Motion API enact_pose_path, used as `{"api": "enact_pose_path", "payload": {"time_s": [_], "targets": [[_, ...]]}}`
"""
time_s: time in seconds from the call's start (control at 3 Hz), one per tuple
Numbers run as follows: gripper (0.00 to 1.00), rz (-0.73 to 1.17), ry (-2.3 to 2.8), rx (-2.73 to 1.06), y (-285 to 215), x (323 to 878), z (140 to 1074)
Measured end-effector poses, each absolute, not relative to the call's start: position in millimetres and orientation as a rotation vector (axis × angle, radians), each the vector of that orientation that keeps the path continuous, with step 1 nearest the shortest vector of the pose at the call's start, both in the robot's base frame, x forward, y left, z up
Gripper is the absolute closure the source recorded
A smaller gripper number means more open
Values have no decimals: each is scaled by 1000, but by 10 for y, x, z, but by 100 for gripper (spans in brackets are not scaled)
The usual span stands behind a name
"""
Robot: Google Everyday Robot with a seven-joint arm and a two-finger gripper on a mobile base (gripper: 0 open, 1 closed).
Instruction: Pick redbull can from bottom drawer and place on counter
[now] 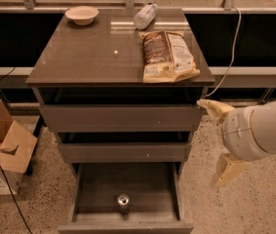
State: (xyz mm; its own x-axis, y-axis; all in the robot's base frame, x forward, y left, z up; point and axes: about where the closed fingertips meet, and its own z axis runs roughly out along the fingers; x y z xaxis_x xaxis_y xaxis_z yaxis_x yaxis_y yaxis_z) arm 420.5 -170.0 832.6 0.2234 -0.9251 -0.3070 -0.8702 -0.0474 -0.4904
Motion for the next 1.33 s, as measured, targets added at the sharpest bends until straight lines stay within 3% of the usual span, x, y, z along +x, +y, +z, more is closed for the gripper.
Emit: {"api": "enact_pose_path", "payload": {"time_s": [0.33, 1.33], "targets": [[0, -74, 1694, -1858, -1787, 4458, 7863], [0, -74, 1754, -1885, -1588, 4476, 7441]]}}
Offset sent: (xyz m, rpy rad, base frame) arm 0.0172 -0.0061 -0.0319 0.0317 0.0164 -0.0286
